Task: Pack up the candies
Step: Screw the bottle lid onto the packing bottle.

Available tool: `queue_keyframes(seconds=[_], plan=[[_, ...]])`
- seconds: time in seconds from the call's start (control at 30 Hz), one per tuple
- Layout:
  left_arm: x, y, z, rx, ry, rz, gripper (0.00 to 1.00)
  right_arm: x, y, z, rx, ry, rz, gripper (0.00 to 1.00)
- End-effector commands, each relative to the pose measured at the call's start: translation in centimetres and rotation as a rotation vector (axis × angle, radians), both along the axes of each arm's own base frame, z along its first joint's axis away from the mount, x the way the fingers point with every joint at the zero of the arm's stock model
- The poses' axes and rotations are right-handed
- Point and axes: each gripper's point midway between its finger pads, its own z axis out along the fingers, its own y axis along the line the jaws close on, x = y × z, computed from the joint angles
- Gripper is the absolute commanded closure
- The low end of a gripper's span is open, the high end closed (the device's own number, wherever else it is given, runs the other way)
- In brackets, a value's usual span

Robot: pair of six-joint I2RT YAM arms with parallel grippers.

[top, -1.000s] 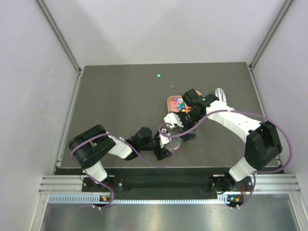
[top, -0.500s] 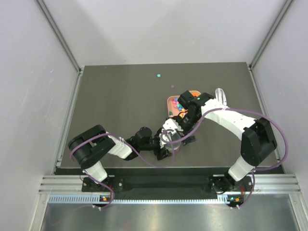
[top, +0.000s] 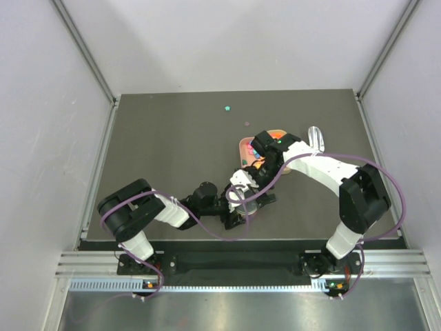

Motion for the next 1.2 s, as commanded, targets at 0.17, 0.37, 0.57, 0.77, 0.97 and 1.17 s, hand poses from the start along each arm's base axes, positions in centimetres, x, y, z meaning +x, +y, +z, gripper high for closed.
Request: queue_keyframes(seconds=[0.17, 0.37, 0.57, 0.77, 0.97, 1.17], plan=[[0.5, 0.1, 0.3, -0.008, -0.033, 0.006, 0.12, 0.4, 2.0, 1.4, 0.074, -0.016, 0.009, 0.09], [0.6, 0.0, 0.4, -0.01, -0.031, 0.009, 0.12, 0.2, 2.1, 1.3, 0.053, 0.014, -0.015, 0.26], [0.4, -0.1, 0.3, -0.007, -0.014, 0.001, 0.13, -0.6, 1.8, 1.7, 0.035, 0.048, -0.079, 0.28], [0.6, -0.5, 0.4, -0.008, -0.008, 0.003, 0.13, -1.4, 2.0, 2.1, 0.027, 0.076, -0.151, 0.3], [0.9, -0.8, 0.5, -0.006, -0.005, 0.005, 0.13, -2.8, 1.8, 1.9, 0.008, 0.11, -0.222, 0.32], [0.9, -0.8, 0.5, -0.005, -0.008, 0.003, 0.13, -4.6, 1.5, 1.1, -0.013, 0.129, -0.254, 0.32]])
